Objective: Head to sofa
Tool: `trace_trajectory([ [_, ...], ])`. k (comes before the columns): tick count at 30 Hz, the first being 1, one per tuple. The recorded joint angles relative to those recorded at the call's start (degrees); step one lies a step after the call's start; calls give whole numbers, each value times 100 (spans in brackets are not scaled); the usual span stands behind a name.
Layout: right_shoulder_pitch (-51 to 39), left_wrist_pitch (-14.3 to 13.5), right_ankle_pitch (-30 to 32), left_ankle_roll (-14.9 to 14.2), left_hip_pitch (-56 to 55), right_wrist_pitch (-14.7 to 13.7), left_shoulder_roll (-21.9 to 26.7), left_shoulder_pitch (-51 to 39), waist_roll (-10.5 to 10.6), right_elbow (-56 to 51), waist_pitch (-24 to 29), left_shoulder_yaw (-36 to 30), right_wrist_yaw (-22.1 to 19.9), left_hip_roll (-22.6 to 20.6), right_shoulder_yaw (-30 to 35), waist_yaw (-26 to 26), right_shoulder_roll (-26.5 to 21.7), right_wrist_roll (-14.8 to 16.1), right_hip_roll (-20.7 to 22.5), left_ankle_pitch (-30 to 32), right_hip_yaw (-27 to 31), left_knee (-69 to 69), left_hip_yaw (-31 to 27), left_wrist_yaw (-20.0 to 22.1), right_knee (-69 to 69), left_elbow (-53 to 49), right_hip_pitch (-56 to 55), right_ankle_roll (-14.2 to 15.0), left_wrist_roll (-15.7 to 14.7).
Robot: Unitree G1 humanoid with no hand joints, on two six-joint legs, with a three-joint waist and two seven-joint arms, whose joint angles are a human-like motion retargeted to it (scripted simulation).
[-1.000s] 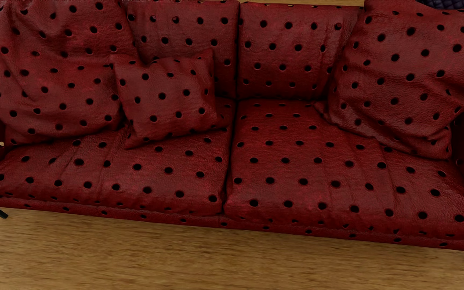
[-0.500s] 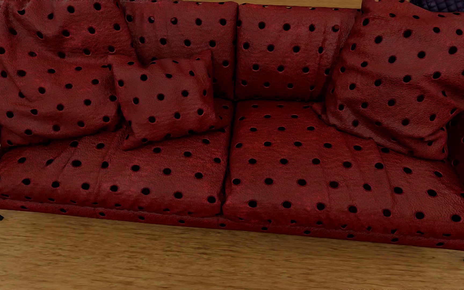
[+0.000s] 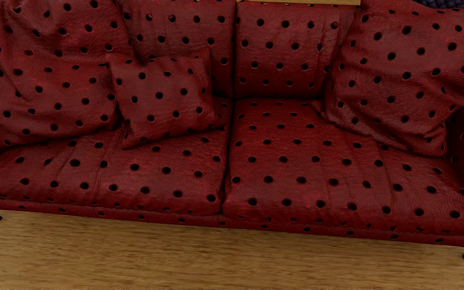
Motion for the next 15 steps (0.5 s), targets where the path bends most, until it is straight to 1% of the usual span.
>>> trace_trajectory([
  [7, 66, -28, 15, 15, -10, 83, 38, -71, 12, -99, 38, -20, -29, -13, 20, 3, 1, 59, -15, 15, -4, -13, 1, 59, 22, 21, -27, 17, -45],
  [15, 49, -7, 11, 22, -4, 113, 13, -110, 12, -86, 48, -72, -58, -16, 116, 7, -8, 84, -22, 7, -14, -5, 0, 26, 67, -22, -39, 33, -110],
])
